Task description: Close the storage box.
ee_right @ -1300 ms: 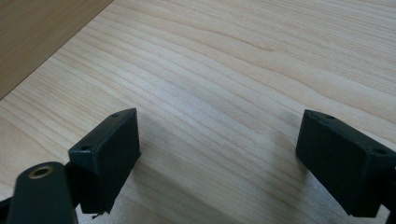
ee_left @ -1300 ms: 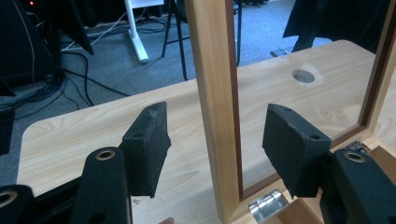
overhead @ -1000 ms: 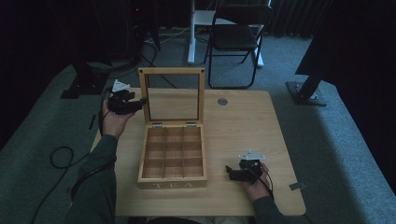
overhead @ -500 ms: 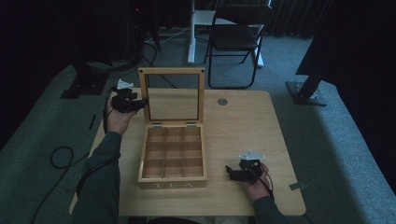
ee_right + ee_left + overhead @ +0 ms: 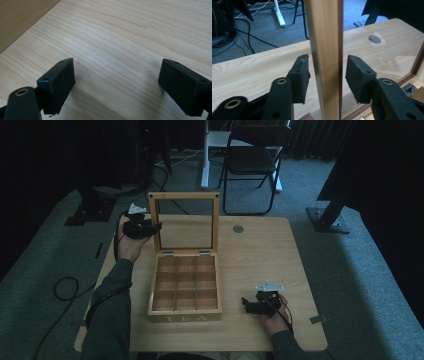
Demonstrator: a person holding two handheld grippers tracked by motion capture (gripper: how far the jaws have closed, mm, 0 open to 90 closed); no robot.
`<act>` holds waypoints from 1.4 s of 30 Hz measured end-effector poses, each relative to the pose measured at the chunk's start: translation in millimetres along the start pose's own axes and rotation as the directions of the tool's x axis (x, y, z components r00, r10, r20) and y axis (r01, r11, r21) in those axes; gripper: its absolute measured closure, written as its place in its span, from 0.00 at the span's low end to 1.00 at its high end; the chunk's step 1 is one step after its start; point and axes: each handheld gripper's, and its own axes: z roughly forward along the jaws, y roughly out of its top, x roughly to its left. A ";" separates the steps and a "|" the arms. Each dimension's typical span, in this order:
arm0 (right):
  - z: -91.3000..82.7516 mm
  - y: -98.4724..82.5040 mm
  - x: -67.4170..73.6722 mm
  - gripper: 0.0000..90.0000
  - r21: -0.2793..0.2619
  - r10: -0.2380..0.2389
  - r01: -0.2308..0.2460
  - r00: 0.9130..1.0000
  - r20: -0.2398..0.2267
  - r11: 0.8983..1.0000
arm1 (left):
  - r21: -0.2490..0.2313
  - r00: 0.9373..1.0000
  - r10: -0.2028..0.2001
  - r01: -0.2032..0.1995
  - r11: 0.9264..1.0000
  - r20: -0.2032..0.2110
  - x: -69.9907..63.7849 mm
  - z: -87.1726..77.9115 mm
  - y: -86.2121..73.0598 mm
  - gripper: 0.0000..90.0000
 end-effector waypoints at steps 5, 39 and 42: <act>0.0 0.0 0.0 0.15 0.000 0.000 0.000 1.000 0.000 1.000 | -0.007 1.000 -0.015 0.015 1.000 -0.003 -0.7 -1.5 -1.4 0.67; 0.0 0.0 -0.1 0.15 0.000 0.000 0.000 1.000 0.000 1.000 | -0.124 0.996 -0.056 0.047 0.991 -0.069 -21.6 -25.5 -23.9 0.73; -0.1 0.0 0.0 0.15 0.001 0.000 0.000 1.000 0.000 1.000 | -0.138 0.995 -0.058 0.047 0.989 -0.079 -24.6 -27.5 -26.6 0.73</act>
